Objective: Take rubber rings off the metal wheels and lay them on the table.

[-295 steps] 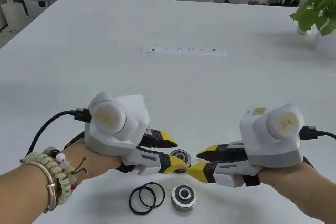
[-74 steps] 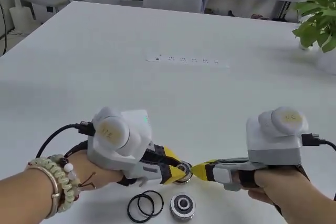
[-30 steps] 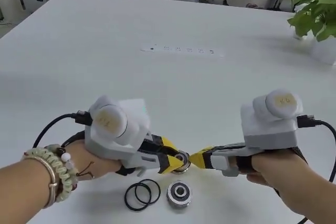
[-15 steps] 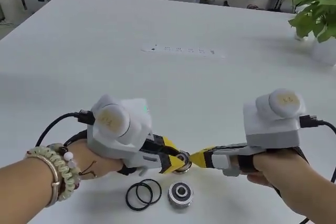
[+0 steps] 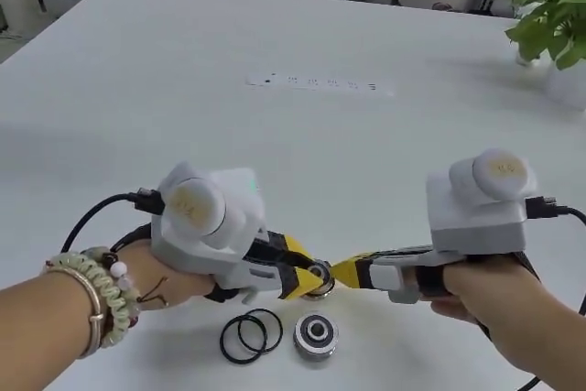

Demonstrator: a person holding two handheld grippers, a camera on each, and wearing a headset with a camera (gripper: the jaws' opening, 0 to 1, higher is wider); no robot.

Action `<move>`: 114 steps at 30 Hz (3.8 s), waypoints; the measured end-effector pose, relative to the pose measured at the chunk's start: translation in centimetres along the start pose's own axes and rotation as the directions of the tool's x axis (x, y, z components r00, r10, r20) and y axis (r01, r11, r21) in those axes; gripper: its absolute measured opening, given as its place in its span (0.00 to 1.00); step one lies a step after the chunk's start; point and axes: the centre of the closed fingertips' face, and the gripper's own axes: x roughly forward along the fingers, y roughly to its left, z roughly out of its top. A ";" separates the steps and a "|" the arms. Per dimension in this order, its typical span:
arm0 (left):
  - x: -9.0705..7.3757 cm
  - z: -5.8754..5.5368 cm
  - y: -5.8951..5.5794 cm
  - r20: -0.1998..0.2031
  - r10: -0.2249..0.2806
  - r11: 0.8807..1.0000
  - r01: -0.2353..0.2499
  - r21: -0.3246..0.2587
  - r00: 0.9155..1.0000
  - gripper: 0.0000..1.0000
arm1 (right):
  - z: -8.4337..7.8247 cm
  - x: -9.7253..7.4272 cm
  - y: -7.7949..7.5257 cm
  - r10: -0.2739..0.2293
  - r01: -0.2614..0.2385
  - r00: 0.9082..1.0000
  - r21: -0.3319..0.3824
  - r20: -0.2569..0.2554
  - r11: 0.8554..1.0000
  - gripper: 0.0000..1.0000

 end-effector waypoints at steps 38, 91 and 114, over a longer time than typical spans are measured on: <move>0.1 0.0 -0.1 -0.011 0.014 1.000 -0.014 -0.003 1.000 0.07 | 1.1 -0.4 1.4 0.061 -0.060 0.997 -0.011 0.040 0.998 0.00; -1.1 0.2 -0.1 -0.091 -0.019 1.000 0.020 0.008 0.996 0.12 | 2.2 -1.1 0.6 0.034 -0.036 0.996 0.014 0.087 0.999 0.00; -4.1 4.5 0.9 -0.036 -0.009 1.000 0.008 -0.021 0.999 0.45 | 4.0 -2.6 -0.7 0.003 -0.016 0.985 0.073 0.175 0.997 0.00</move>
